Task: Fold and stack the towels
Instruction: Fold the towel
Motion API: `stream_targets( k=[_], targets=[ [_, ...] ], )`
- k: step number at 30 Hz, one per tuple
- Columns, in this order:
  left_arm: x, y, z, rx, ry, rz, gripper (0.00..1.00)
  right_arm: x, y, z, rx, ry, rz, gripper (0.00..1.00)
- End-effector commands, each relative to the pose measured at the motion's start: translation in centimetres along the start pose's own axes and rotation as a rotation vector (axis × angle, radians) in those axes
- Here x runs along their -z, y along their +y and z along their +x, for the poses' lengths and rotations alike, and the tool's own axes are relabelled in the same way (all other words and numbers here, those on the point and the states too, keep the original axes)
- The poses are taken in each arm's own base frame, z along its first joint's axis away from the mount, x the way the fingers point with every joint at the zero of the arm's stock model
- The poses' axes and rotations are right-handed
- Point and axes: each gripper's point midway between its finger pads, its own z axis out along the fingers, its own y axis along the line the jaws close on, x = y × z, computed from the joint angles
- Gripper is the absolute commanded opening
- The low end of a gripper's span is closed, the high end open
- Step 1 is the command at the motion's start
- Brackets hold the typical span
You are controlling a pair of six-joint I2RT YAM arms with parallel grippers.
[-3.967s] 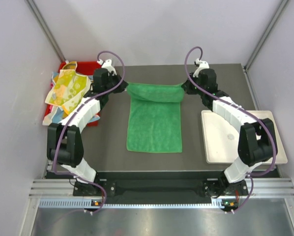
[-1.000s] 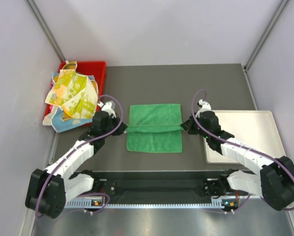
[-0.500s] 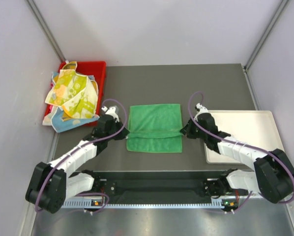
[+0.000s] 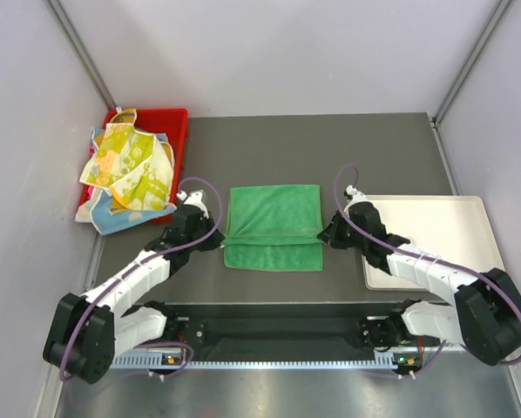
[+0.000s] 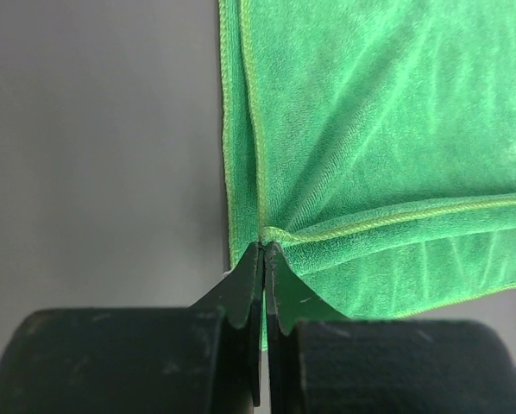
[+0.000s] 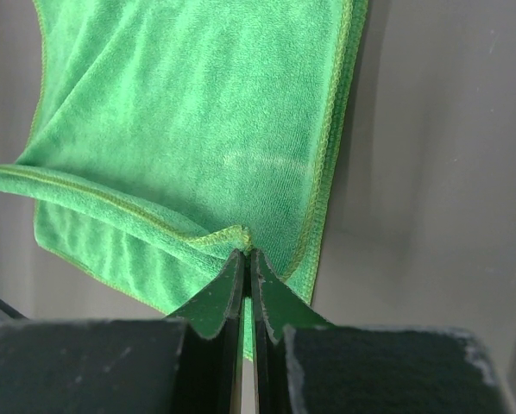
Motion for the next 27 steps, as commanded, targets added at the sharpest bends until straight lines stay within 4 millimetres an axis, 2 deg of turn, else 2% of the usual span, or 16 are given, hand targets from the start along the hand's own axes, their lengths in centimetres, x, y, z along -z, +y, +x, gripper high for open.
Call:
stream_targets(
  k=[1,6,10,14,19,24,27],
  targets=[
    [1.0,-1.3,-2.6,0.001,-0.068,0.02,0.0,0.5,1.3,-0.7,0.01,-0.028,-0.035,0.0],
    [1.1,-1.2,-2.2,-0.002,-0.054,0.022,0.0,0.3,1.1,0.2,0.011,-0.007,-0.026,0.0],
    [0.7,-1.1,-0.7,0.003,-0.005,0.031,0.0,0.0,0.6,1.0,0.002,0.012,-0.013,0.02],
    [0.2,-1.2,0.6,0.01,0.033,0.038,0.0,-0.2,0.3,1.7,-0.002,0.035,-0.005,0.1],
    [-0.1,-1.2,1.6,0.004,0.054,0.035,0.0,-0.1,0.1,2.3,-0.004,0.052,-0.003,0.24],
    [0.0,-1.0,2.1,0.003,0.073,0.021,0.01,0.4,-0.2,2.7,-0.003,0.054,0.003,0.27],
    [0.4,-0.9,2.0,0.005,0.074,0.008,0.09,0.9,-0.1,2.0,0.003,0.032,0.011,0.29]
  ],
)
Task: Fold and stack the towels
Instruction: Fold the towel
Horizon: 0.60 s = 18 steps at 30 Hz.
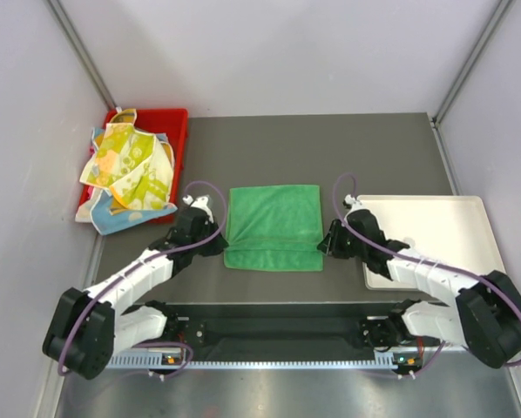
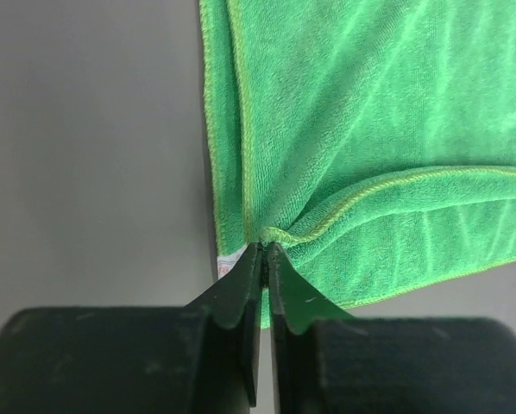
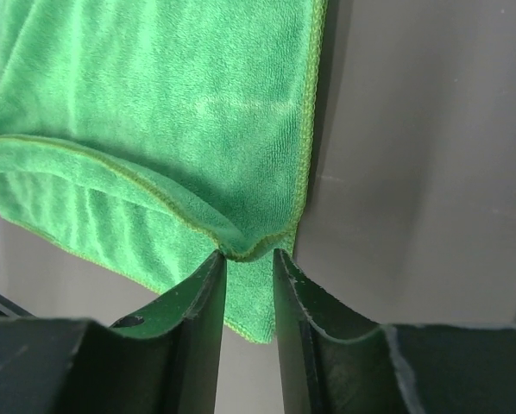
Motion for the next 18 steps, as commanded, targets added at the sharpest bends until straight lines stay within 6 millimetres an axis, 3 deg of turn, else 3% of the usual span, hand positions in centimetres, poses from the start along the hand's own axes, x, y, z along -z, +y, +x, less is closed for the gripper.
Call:
stream_targets(
  k=[1,8,12,15,18],
  targets=[
    [0.6,0.0,-0.4,0.01,-0.013,-0.017,0.11,1.0,1.3,-1.6,0.024,-0.066,-0.028,0.29],
    [3.7,-1.5,-2.4,0.012,-0.063,-0.002,0.18,3.3,2.1,-3.4,0.051,-0.118,-0.006,0.34],
    [5.2,-3.5,-4.3,0.01,-0.102,0.048,0.2,3.2,1.9,-4.6,0.063,-0.145,0.044,0.36],
    [4.7,-4.1,-4.7,0.005,-0.089,0.049,0.2,2.4,2.3,-4.6,0.071,-0.131,0.048,0.36],
    [3.4,-4.4,-3.7,-0.005,-0.046,0.052,0.2,1.7,2.2,-3.7,0.071,-0.108,0.063,0.37]
  ],
)
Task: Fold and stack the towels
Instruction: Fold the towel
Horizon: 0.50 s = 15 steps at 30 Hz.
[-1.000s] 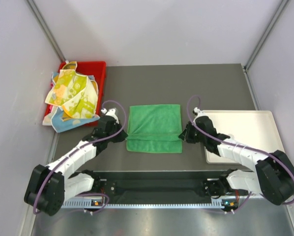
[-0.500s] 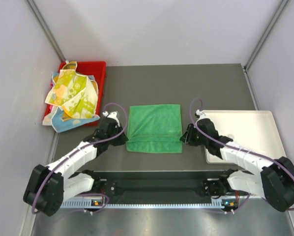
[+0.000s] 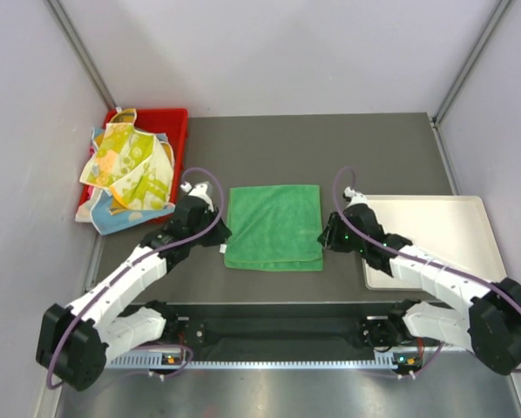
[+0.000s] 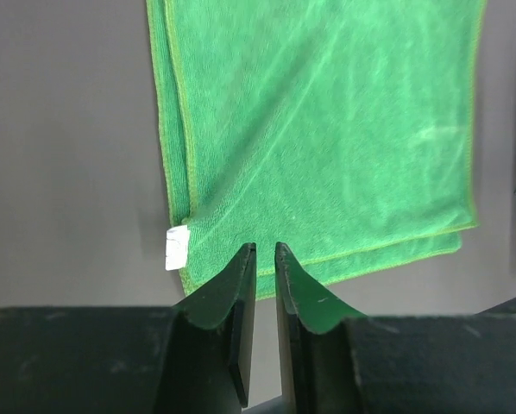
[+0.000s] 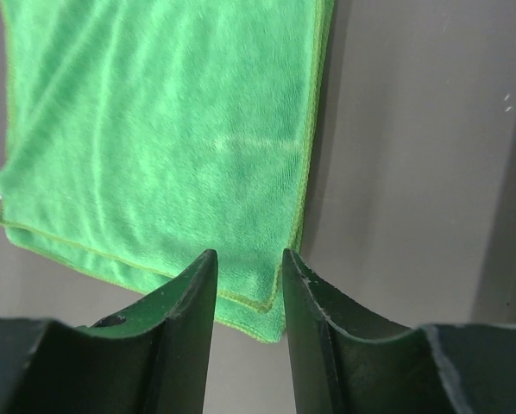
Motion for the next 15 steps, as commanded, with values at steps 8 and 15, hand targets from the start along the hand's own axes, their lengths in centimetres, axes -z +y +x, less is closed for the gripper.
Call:
stream_targets(
  k=[8,15],
  targets=[
    [-2.5,-0.3,4.8,-0.013,0.125,-0.02,0.26,-1.0,-0.2,2.0,0.028,0.043,0.072,0.43],
    [-2.7,0.7,5.8,-0.01,0.125,-0.057,0.38,-1.4,-0.4,3.3,0.014,0.072,0.087,0.43]
  ],
)
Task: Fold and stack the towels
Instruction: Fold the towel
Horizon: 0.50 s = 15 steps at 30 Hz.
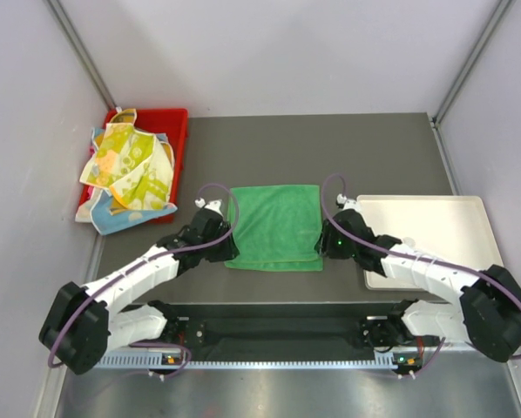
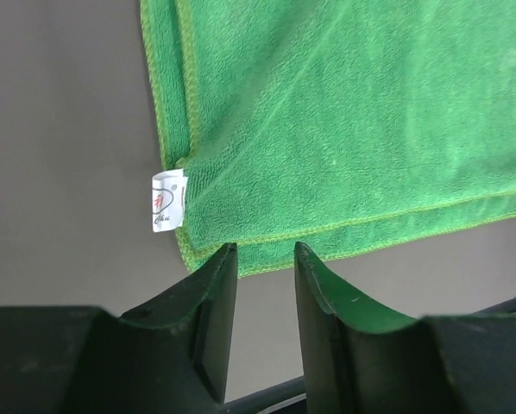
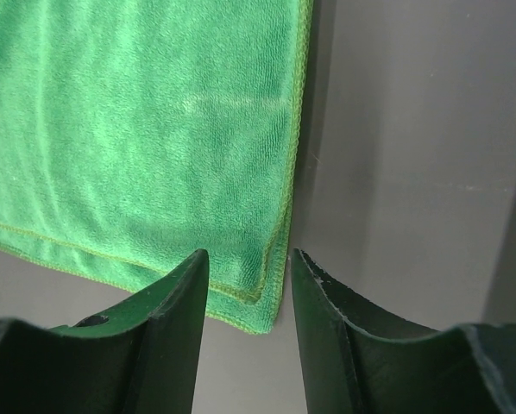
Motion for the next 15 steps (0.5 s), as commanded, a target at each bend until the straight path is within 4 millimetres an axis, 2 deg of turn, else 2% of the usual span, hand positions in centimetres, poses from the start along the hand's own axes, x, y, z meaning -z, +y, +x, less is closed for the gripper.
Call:
stream_targets(
  k=[1,9,15],
  targets=[
    [-0.3,-0.4,-0.7,0.01,-0.045,0.011,0.38,-0.4,0.4,0.3,-0.014,-0.002,0.008,0.43],
    [-0.8,0.2,0.2,0.009,-0.031,-0.015,0.38,-0.7,0.2,1.0,-0.034,0.015,0.021,0.42],
    [-0.9,1.8,0.5,0.021,-0.023,-0.099,0.41,-0.7,0.2,1.4,-0.039,0.022,0.022,0.38]
  ],
)
